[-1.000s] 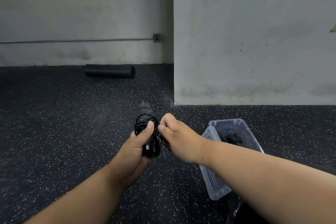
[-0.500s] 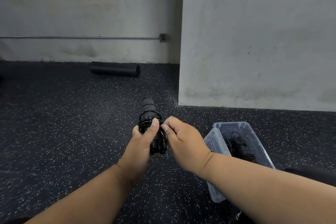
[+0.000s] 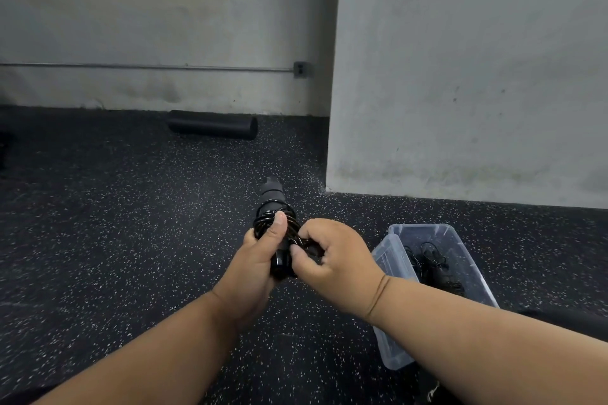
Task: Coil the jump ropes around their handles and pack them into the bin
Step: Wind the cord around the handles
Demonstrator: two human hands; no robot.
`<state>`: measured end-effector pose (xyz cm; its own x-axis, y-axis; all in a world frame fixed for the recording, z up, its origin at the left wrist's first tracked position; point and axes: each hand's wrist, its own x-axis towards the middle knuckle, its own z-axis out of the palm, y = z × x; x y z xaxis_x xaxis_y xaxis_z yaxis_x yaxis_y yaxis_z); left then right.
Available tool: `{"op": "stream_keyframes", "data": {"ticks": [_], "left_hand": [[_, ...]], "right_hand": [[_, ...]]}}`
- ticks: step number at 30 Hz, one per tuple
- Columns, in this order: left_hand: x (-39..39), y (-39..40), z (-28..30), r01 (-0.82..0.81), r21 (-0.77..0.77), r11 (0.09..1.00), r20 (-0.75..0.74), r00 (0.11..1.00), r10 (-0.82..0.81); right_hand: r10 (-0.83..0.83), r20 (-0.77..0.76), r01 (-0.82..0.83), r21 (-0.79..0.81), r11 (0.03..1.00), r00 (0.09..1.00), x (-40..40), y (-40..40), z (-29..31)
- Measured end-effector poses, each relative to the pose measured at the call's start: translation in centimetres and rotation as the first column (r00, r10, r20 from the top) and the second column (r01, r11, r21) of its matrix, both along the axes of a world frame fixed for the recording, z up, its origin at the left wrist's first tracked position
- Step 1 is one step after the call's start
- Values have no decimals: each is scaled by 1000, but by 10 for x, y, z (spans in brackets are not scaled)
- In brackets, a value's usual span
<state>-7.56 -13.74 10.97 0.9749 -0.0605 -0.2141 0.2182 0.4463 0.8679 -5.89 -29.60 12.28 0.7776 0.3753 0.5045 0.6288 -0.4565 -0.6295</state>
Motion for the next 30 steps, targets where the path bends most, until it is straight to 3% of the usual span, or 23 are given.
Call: {"op": "stream_keyframes", "data": {"ticks": [4, 7, 13, 18, 23, 26, 30], "left_hand": [[-4, -5, 3, 87, -85, 993, -13, 996, -89], [-4, -5, 4, 118, -125, 985, -36, 992, -123], [-3, 0, 7, 200, -184, 962, -52, 976, -213], [-3, 4, 13, 145, -262, 954, -96, 980, -175], [-3, 3, 21, 110, -267, 957, -90, 986, -139], [-6, 1, 24, 115, -234, 965, -75, 988, -136], [-10, -5, 21, 127, -227, 965, -62, 987, -145]], "right_hand": [[-10, -49, 16, 110, 994, 999, -5, 3, 1], [24, -55, -20, 69, 997, 998, -5, -1, 1], [13, 36, -16, 71, 997, 999, 0, 2, 2], [102, 124, -108, 41, 993, 987, -4, 1, 0], [97, 68, -98, 8, 995, 993, -7, 11, -8], [63, -7, -62, 92, 994, 998, -10, 9, -5], [143, -74, -129, 165, 978, 987, -14, 9, 0]]}}
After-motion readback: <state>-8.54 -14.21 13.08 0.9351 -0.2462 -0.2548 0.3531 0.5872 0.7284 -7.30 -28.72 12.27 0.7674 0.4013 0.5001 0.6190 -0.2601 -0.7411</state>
